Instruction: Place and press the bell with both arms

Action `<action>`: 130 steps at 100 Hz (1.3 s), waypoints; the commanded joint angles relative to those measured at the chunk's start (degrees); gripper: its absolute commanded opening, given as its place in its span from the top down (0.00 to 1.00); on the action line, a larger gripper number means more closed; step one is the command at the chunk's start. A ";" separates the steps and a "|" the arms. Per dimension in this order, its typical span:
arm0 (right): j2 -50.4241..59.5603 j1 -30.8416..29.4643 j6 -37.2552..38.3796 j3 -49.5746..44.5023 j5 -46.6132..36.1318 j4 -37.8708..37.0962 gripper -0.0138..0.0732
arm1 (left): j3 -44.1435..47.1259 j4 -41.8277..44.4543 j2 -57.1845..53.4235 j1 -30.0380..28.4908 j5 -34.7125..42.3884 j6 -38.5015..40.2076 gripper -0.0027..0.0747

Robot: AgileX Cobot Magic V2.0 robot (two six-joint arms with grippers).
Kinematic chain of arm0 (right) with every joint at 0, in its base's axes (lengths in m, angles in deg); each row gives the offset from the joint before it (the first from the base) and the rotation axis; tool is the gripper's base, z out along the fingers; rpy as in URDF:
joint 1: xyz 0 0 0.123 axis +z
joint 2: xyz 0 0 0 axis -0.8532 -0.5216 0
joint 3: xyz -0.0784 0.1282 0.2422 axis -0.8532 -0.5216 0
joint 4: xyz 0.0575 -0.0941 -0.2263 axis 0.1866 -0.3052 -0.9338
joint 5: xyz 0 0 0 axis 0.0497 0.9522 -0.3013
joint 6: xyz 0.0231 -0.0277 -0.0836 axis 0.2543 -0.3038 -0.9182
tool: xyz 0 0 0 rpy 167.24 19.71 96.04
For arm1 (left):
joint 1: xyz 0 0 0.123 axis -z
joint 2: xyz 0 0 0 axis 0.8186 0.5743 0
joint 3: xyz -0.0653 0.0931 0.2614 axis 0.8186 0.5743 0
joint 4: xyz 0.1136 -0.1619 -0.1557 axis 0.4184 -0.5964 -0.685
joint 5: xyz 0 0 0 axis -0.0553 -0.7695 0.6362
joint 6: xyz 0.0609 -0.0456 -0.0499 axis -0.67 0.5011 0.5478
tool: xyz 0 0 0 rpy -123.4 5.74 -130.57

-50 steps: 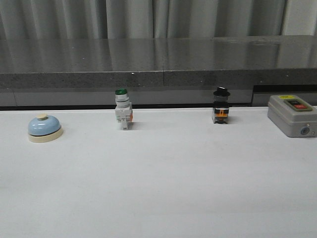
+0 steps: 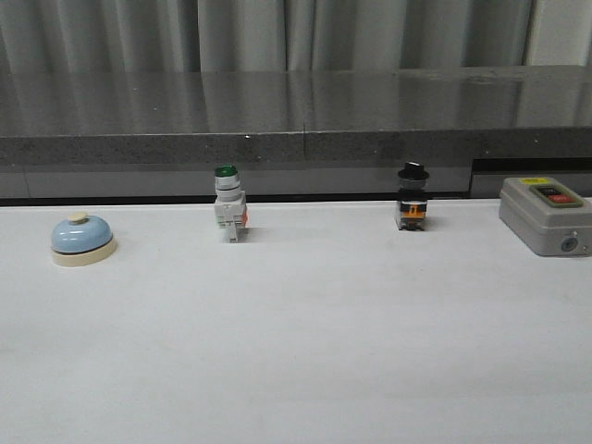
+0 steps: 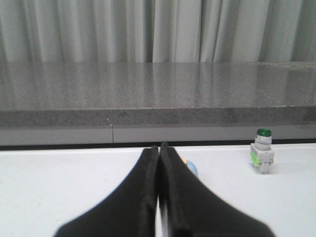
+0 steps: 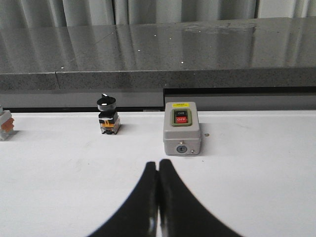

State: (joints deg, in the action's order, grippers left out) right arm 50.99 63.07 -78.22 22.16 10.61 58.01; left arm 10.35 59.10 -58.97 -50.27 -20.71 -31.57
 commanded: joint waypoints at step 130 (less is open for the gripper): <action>1.11 -0.34 -0.09 0.80 -4.79 -0.64 0.91 | -54.18 -3.16 64.35 0.22 -29.20 0.03 0.04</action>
State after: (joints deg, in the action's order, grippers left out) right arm 50.99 63.07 -78.22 22.16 10.61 58.01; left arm -41.82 56.54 6.21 -50.27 -53.17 -31.67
